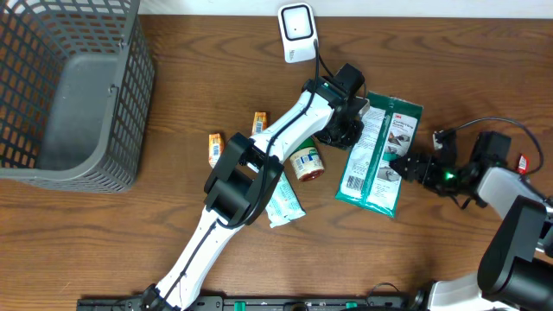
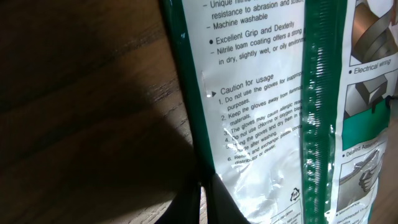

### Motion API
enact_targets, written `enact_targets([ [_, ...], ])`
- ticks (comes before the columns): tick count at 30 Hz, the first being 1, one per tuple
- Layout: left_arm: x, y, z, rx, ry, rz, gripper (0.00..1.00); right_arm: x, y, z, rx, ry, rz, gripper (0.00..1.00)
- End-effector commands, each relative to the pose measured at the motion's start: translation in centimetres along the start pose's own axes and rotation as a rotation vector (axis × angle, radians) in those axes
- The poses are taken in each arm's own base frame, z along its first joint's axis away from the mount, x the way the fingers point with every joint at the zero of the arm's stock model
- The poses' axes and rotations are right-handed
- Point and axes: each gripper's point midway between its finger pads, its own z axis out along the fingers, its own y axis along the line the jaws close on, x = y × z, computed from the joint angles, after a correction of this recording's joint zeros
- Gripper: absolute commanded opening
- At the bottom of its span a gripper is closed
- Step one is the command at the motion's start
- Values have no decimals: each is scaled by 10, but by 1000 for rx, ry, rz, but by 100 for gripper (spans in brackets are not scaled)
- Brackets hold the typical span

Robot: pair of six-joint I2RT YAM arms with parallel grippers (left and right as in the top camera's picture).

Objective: Scan the item barcode

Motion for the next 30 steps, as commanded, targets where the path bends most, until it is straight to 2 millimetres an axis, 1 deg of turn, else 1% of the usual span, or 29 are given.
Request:
enact_targets([
  [1,6,11,12,-37,23,-16,8,31,4,14,-72,56,57,85],
  [5,6,11,12,-37,25,-16,8,26,15,14,-138,36,42,79],
  [13,7,11,12,-38,27,-17,8,25,27,12,-207,30,23,67],
  [17,7,11,12,-38,27,-17,8,23,28,12,-211,23,4,61],
  [24,7,11,12,-38,28,-17,8,20,27,13,-209,7,-15,59],
  [30,7,11,12,-38,28,-18,8,23,31,18,-211,8,-49,59],
])
